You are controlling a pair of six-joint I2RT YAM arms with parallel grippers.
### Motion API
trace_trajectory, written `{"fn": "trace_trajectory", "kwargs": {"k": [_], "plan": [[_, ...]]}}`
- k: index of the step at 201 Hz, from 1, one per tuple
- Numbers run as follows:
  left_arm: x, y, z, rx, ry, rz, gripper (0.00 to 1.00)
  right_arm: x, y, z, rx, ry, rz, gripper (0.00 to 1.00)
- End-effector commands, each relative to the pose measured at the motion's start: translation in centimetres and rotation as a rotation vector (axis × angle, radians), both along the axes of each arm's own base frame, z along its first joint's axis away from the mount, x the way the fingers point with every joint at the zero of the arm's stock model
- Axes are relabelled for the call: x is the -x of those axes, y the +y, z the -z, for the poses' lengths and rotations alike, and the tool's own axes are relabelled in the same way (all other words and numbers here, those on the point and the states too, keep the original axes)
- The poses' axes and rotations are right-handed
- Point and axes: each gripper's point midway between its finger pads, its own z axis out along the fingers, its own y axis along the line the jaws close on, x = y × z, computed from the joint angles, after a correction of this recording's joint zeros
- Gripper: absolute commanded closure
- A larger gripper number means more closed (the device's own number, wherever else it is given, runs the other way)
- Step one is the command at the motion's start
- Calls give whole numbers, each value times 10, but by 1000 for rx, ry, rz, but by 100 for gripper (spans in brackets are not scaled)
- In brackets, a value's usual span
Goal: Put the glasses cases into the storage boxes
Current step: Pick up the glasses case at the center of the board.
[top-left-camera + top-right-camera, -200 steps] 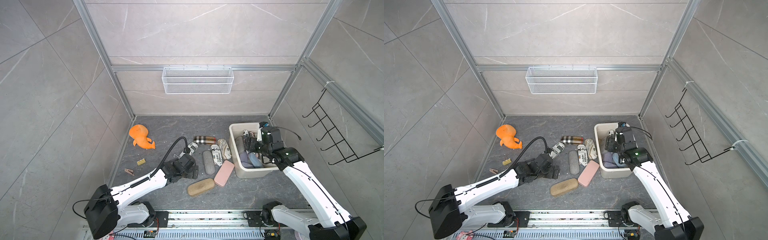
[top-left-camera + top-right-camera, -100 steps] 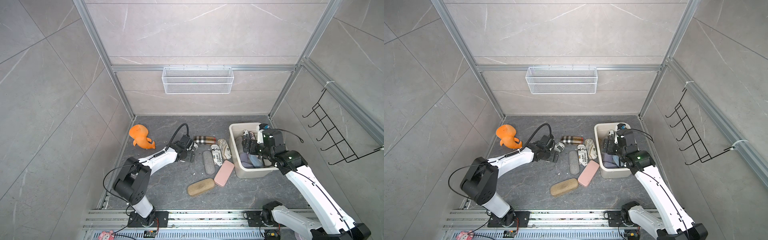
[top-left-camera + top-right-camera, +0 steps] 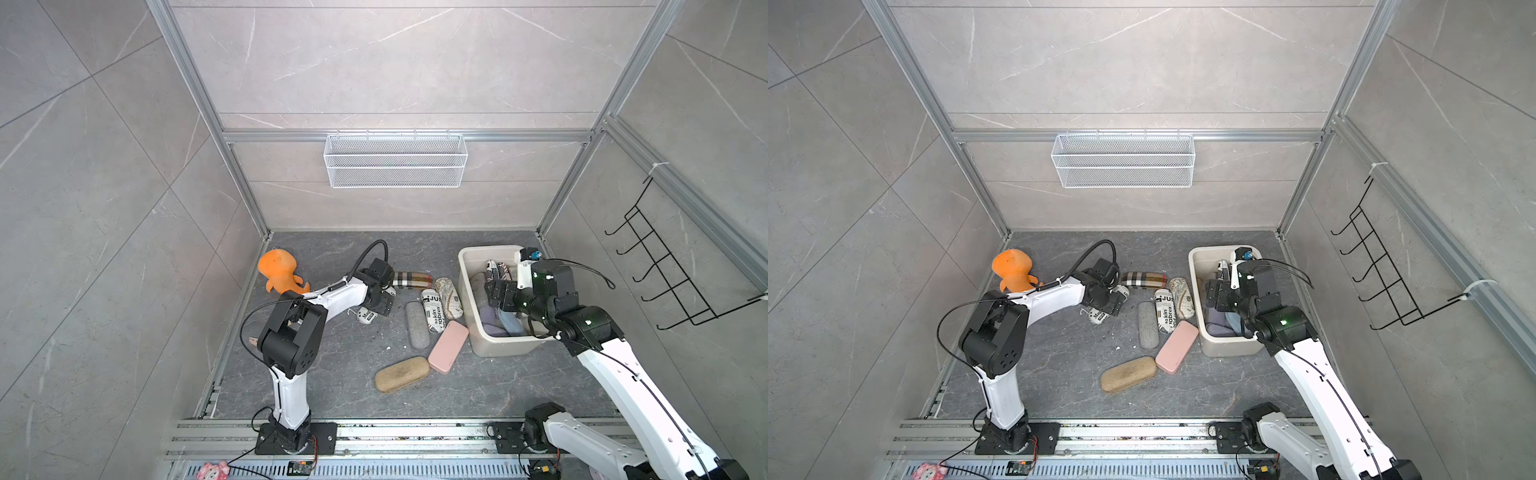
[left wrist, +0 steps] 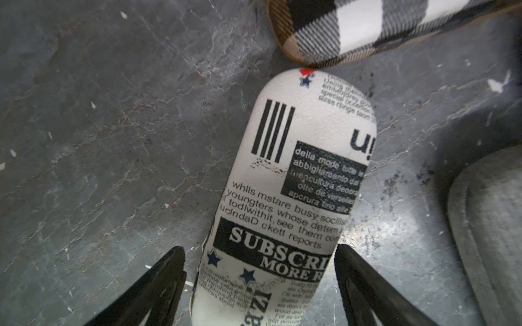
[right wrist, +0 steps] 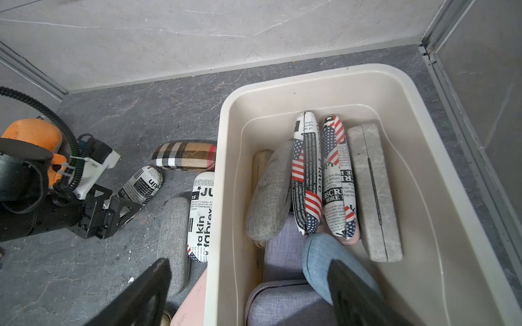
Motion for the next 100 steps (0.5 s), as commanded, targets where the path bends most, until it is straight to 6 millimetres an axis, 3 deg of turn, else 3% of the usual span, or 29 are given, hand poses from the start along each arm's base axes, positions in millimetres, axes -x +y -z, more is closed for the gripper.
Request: {"fn": "trace_trajectory", "kwargs": {"k": [1, 100], "plan": [[2, 2, -3, -31, 25, 44, 15, 7, 1, 0, 18, 2, -25, 11], [25, 7, 18, -29, 89, 22, 32, 7, 9, 3, -23, 22, -49, 12]]}}
